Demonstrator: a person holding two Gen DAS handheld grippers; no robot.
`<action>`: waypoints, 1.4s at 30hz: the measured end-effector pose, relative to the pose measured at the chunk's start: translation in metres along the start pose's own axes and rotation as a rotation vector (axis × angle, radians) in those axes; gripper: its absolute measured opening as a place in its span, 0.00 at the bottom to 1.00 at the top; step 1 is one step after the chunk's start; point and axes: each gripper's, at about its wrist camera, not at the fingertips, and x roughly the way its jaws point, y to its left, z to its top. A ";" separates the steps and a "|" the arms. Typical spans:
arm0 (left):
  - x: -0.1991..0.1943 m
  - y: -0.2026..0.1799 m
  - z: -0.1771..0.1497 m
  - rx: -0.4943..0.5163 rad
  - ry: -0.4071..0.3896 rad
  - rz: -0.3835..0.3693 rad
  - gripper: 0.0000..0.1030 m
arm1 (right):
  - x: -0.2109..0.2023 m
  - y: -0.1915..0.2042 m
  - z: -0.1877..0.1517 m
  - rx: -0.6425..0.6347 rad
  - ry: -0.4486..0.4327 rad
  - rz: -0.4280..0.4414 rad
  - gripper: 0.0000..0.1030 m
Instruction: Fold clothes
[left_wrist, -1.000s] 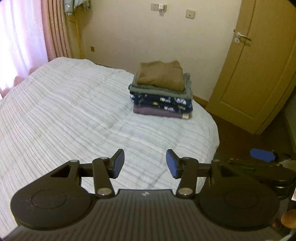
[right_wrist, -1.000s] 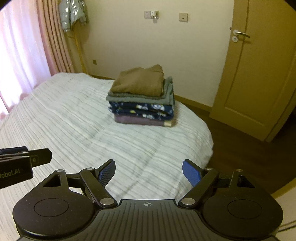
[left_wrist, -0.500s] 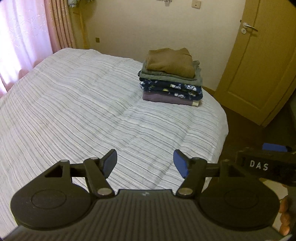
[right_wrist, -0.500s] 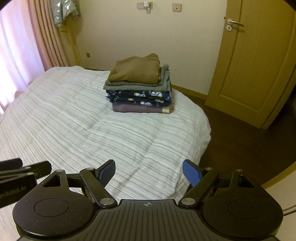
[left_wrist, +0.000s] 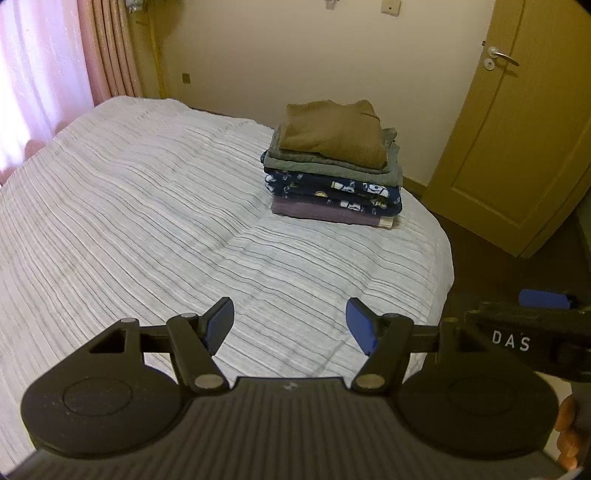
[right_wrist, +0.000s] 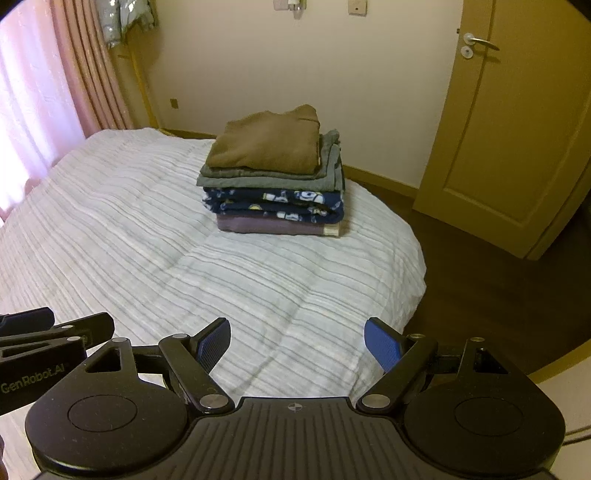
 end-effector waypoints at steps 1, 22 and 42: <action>0.004 -0.002 0.003 -0.003 0.005 0.000 0.62 | 0.005 -0.002 0.004 -0.003 0.007 0.001 0.80; 0.081 -0.030 0.066 -0.019 0.040 -0.023 0.62 | 0.092 -0.030 0.074 -0.030 0.105 0.049 0.80; 0.129 -0.039 0.103 -0.011 0.045 0.028 0.62 | 0.135 -0.044 0.107 -0.025 0.130 0.052 0.80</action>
